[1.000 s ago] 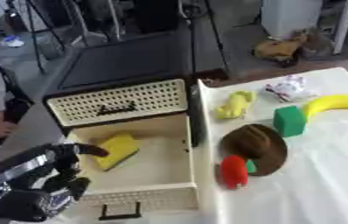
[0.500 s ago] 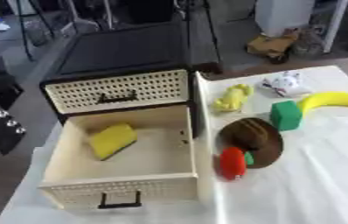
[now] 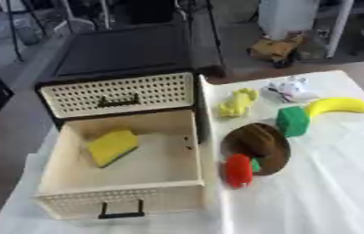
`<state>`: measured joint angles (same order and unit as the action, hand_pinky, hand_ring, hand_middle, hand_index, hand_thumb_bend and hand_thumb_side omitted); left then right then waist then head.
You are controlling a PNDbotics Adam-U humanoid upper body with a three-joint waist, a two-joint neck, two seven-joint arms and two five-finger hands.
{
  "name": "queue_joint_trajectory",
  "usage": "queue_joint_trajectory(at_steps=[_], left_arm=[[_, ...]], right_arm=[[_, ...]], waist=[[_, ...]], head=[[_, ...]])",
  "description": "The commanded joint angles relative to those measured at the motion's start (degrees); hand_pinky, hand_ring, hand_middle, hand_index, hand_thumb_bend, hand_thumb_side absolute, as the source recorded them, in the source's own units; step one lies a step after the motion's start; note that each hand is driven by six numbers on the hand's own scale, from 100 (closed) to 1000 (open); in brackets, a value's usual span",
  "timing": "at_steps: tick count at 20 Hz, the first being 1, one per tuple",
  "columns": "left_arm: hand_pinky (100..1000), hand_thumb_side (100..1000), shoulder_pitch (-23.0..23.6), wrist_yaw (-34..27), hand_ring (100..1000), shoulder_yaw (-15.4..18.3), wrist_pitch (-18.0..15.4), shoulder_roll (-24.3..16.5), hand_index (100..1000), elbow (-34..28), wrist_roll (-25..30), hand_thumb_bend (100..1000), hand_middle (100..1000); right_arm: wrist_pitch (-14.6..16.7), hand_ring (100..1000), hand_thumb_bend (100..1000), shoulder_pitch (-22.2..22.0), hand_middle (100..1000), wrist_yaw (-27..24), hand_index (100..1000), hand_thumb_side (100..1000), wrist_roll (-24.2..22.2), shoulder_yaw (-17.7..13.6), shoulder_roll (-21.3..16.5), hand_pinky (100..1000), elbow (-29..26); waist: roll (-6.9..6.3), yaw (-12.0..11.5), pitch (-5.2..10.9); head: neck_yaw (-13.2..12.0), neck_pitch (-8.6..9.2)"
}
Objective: Pick up objects from table and place into drawer.
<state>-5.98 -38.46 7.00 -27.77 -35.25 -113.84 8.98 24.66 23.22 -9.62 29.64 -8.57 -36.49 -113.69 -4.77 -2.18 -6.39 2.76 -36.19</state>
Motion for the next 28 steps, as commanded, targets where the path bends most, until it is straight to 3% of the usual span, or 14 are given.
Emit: queue_joint_trajectory(at_steps=[1,2,6,9,11,17,20,23,28], left_arm=[[426,954,-1.04,-2.32,574,2.17,-1.53,-0.64,965,-0.75,-0.83,100,625],[468,973,-1.08,-2.72,611,2.48,-1.84,-0.39,974,-0.75,-0.93,112,668],[509,1000,-1.26,-3.39,637,4.0,-2.6,1.02,983,-0.75,-1.81,229,693],[527,1000,-1.1,-2.05,653,5.14,-2.31,2.82,993,-0.75,-3.01,242,710],[542,1000,-1.12,-1.16,664,6.06,-2.22,4.09,996,-0.75,-4.5,277,715],[573,1000,-1.44,0.2,684,6.47,-2.2,6.37,1000,-0.75,-6.18,261,728],[576,1000,-1.61,0.41,687,6.02,-2.16,6.96,1000,-0.75,-5.43,249,732],[575,1000,-1.63,0.65,687,5.71,-1.84,7.55,998,-0.75,-4.58,240,733],[573,1000,-1.37,1.05,685,5.47,-1.08,8.38,997,-0.75,-4.02,220,733]], right_arm=[[-1.68,809,100,1.67,731,0.51,815,1000,-0.67,0.13,-3.61,709,-0.9],[-2.4,814,100,1.98,736,0.67,821,1000,-1.08,0.22,-4.08,711,-0.9],[-6.42,836,164,3.1,751,1.03,834,1000,-4.17,0.77,-5.86,725,-0.9],[-8.66,854,204,4.1,767,1.52,849,1000,-6.91,1.0,-7.1,737,-0.9],[-9.36,867,255,4.87,782,2.35,864,1000,-8.54,1.03,-7.88,749,-0.9],[-10.69,905,469,7.41,830,6.3,907,1000,-15.12,2.39,-11.21,781,0.11],[-10.3,915,570,9.63,844,9.02,920,1000,-20.96,4.1,-13.12,793,2.88],[-8.95,917,610,12.45,849,11.64,919,1000,-26.82,6.34,-14.89,796,7.3],[-4.73,911,722,16.6,849,16.96,920,1000,-35.15,10.47,-17.15,806,15.26]], waist=[[0.37,-0.12,0.44],[0.43,-0.14,0.43],[0.57,-0.25,0.4],[0.57,-0.3,0.2],[0.63,-0.29,0.04],[0.85,-0.45,-0.26],[0.97,-0.59,-0.21],[1.04,-0.71,-0.08],[1.17,-0.88,0.11]], head=[[0.92,0.22],[0.96,0.17],[0.89,-0.16],[0.42,0.22],[0.06,0.41],[-0.93,-0.03],[-0.93,-1.22],[-0.5,-2.52],[0.33,-3.08]])
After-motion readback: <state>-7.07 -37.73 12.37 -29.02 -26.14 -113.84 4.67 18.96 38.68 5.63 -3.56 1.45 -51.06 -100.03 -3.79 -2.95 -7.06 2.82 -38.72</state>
